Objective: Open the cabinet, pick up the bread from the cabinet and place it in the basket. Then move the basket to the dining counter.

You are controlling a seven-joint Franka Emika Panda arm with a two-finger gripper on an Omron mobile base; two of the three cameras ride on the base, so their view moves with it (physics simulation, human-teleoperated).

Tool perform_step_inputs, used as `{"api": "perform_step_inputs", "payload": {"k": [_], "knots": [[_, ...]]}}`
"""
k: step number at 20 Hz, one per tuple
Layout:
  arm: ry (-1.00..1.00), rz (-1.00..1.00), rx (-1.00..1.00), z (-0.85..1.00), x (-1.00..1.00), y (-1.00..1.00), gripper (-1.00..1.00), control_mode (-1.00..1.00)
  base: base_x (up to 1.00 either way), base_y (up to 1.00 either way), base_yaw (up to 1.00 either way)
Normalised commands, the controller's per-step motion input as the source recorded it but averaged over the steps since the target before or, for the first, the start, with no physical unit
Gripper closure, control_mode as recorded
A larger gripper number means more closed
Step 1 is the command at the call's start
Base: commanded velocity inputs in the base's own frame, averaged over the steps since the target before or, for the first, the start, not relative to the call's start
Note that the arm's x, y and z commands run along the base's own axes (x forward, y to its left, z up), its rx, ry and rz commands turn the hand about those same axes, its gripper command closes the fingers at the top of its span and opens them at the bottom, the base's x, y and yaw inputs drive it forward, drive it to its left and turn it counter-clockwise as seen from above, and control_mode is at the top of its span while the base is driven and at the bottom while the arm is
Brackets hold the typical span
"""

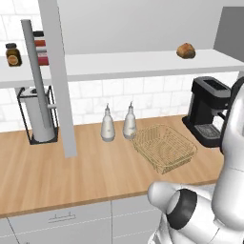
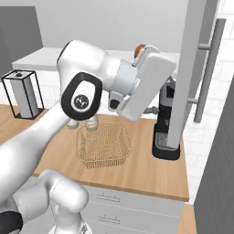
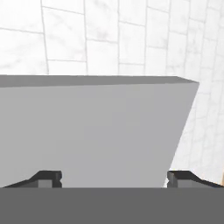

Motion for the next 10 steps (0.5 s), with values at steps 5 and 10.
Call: {"api": "perform_step_inputs", "payload": {"k": [5, 10], "knots": [[-0.21, -0.01, 0.04, -0.24, 0.11, 0.5, -1.0, -1.0, 0.0, 0.0, 0.0], [-0.24, 0.02, 0.01, -0.09, 0.32, 1.0, -1.0, -1.0, 0.0, 0.0, 0.0]]}}
